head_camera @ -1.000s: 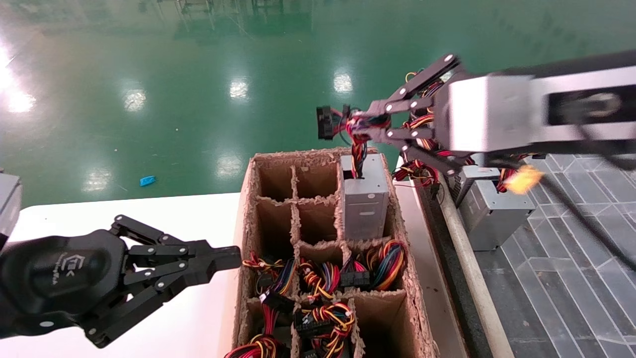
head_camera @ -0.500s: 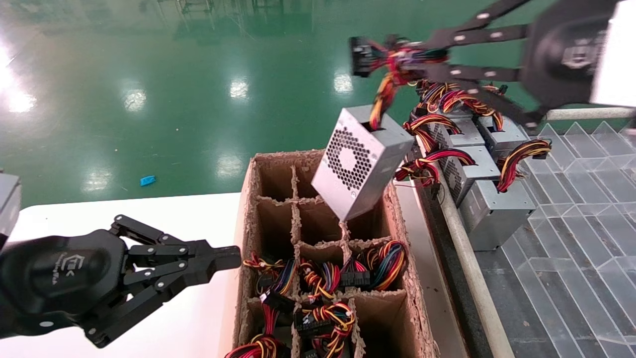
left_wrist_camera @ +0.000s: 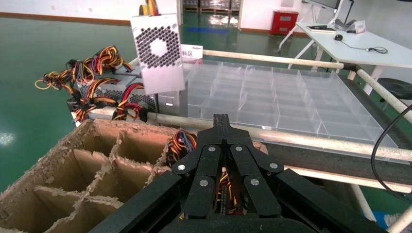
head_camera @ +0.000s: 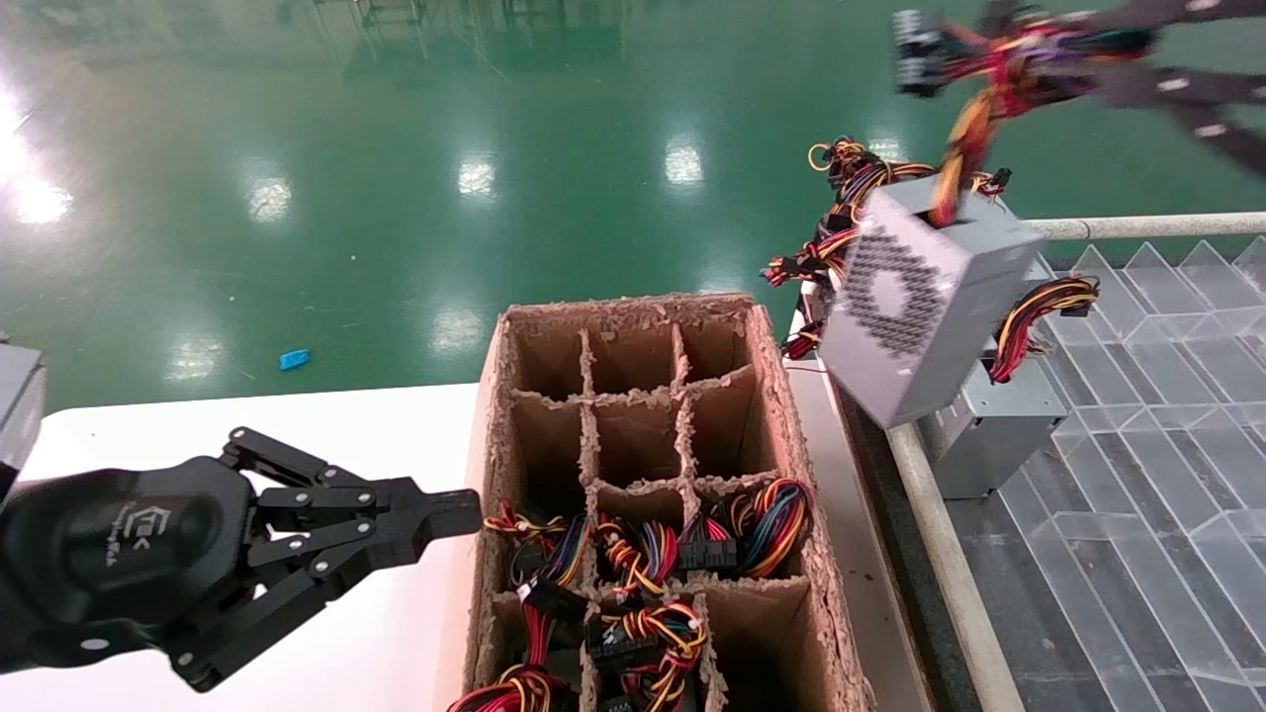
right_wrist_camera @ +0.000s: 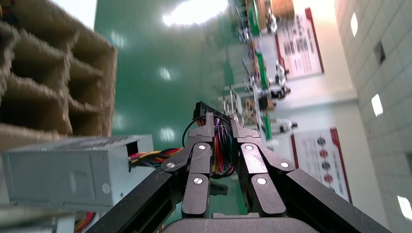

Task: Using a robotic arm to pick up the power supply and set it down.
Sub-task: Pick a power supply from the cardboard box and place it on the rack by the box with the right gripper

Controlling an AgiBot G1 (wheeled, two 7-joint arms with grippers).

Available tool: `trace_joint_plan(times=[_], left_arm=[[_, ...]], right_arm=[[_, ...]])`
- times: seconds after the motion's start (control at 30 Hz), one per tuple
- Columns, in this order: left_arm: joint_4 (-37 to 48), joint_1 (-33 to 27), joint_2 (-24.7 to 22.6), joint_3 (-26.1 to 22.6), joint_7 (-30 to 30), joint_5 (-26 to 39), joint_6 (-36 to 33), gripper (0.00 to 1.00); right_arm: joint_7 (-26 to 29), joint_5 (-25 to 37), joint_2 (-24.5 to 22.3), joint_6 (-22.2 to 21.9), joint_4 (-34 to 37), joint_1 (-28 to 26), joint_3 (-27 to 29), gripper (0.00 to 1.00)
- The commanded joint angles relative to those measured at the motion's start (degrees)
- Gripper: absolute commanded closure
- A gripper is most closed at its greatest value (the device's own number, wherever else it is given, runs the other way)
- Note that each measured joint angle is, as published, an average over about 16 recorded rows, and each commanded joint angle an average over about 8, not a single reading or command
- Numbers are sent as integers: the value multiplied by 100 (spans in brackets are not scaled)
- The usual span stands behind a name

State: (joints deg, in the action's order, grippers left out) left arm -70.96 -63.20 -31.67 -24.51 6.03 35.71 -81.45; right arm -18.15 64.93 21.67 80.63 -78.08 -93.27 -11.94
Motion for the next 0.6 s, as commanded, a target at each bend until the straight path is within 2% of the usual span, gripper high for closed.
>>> trace_joint_plan(times=[0.03, 0.6], left_arm=[[0, 0, 0, 0, 0, 0, 0, 100], [0, 0, 0, 0, 0, 0, 0, 100]], right_arm=[[-34, -12, -192, 1, 2, 40, 84, 100], [90, 247, -1469, -372, 18, 718, 399, 100]])
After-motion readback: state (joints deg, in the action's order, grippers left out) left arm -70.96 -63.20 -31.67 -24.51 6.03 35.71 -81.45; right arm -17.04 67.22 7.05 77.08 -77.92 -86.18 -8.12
